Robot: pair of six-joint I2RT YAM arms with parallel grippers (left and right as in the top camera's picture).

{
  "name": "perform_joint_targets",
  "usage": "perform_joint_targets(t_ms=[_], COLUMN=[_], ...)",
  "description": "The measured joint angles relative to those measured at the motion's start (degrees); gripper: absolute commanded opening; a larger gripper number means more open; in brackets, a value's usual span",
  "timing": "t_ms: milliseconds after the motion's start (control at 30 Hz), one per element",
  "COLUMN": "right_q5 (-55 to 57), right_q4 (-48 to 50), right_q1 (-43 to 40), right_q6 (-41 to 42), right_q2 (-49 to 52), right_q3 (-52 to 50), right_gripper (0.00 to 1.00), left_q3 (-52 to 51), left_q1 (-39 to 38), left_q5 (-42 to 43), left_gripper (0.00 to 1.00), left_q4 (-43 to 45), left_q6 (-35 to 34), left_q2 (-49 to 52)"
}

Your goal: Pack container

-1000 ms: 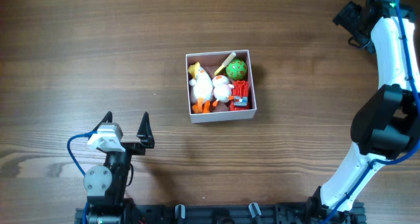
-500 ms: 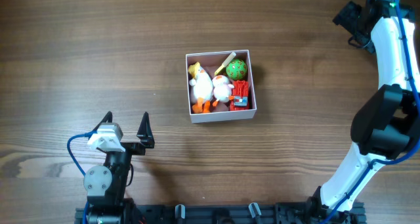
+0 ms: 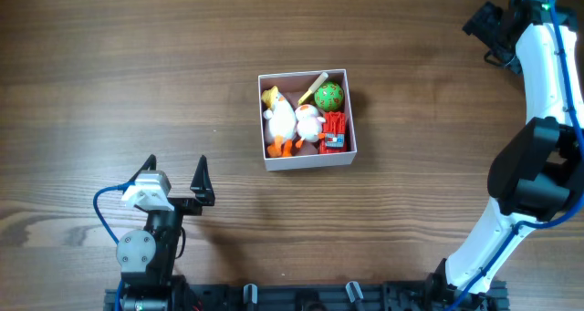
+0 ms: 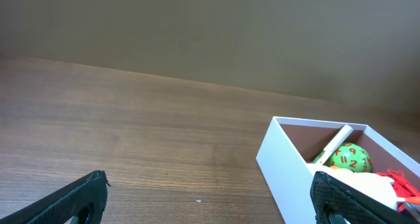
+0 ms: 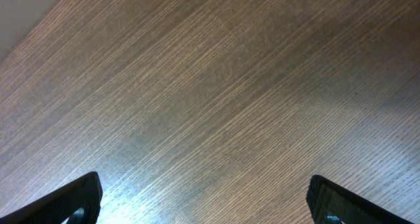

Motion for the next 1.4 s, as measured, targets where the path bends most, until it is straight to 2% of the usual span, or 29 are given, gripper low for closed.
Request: perform_joint_targets(t_ms=[333,500,633,800,1100,1267,1400], right_q5=[1.01,1.18,2.82,6.25,9.05,9.44,9.68], right_q4=[0.26,6.1,8.17,8.35,8.98,17.14,27.12], right_q1=[0.0,0.52,3.3,10.78,13.33,13.35,13.33], right_q6=[0.48,2.05,-2.38,-10.58,-13.79,-17.11,-20.33], right_q2=[0.0,-0.46,-3.52,-13.25,-30.73,-41.11,-49.86], right_q3=[0.0,-0.04,-0.13,-0.31,-2.08,-10.6,-22.84], right_gripper=[1.0,1.0,1.0,1.0,1.0,1.0,1.0], left_q3=[0.0,0.0,0.0,0.0,0.0,0.0,0.0], left_q1=[0.0,0.0,0.0,0.0,0.0,0.0,0.0], left_q5=[0.0,0.0,0.0,0.0,0.0,0.0,-0.15], left_gripper=[1.0,1.0,1.0,1.0,1.0,1.0,1.0], left_q4=[0.0,0.0,0.0,0.0,0.0,0.0,-0.02], left_q6=[0.0,0.0,0.0,0.0,0.0,0.0,0.0], left_q2=[0.0,0.0,0.0,0.0,0.0,0.0,0.0])
